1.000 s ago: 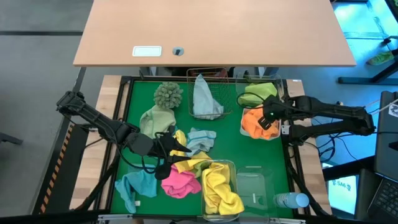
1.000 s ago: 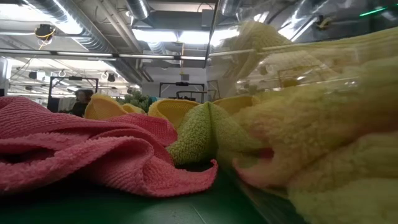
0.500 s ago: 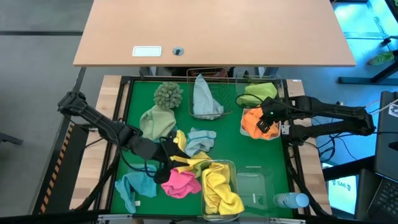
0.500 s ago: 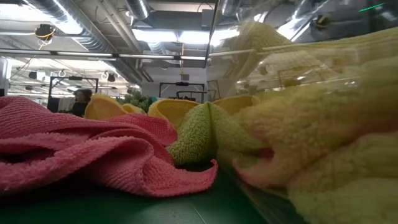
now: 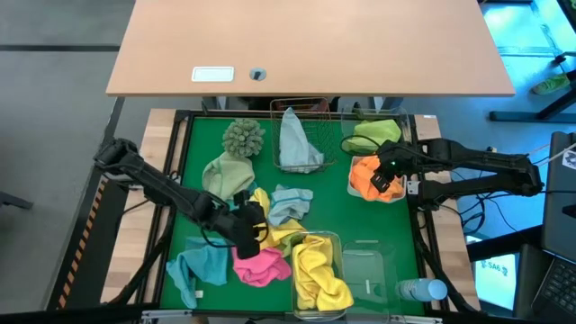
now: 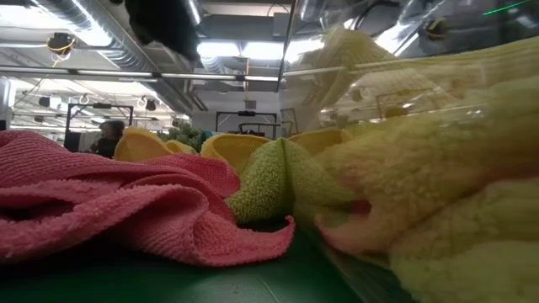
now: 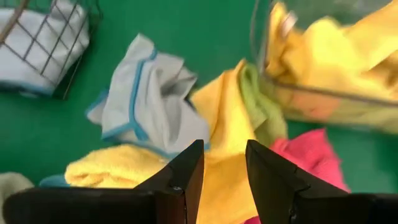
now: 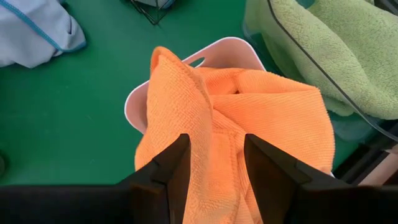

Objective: Sort microfiber towel by color & place in baskets
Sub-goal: Put the yellow microfiber towel into the bottom left transparent bin

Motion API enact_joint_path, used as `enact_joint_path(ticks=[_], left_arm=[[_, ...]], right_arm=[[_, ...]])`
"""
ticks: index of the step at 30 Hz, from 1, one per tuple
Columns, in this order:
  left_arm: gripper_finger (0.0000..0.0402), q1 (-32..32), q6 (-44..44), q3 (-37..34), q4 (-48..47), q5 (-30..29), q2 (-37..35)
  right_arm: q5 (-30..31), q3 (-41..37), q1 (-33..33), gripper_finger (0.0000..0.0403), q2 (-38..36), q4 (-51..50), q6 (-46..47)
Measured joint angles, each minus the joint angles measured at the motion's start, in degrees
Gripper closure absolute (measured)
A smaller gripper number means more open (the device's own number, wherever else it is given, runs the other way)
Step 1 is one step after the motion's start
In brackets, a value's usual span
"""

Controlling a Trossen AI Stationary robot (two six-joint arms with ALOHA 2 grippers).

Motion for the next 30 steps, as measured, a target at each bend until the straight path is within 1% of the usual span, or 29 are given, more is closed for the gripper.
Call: enact_joint_path(ticks=[11, 17, 23, 30], left_arm=[[0.0288, 0.17, 2.58, 0.00, -1.13, 0.21, 8.42], [0.0288, 0.17, 5.41, 0.00, -1.18, 0.25, 12.22], [0.0288, 0.17, 5.35, 0.00, -4.18, -1.08, 14.23], [0.0288, 0.30, 5.40, 0.00, -6.27, -3.36, 14.79]], right_arm=[[0.00, 0.00, 0.00, 0.0253, 0.00, 0.00, -0.01], [0.00, 0.00, 0.00, 0.0253, 0.00, 0.00, 0.00], [-0.02, 0.00, 0.00, 0.0253, 0.00, 0.00, 0.00], [-0.04, 0.00, 0.00, 0.0253, 0.00, 0.02, 0.00]])
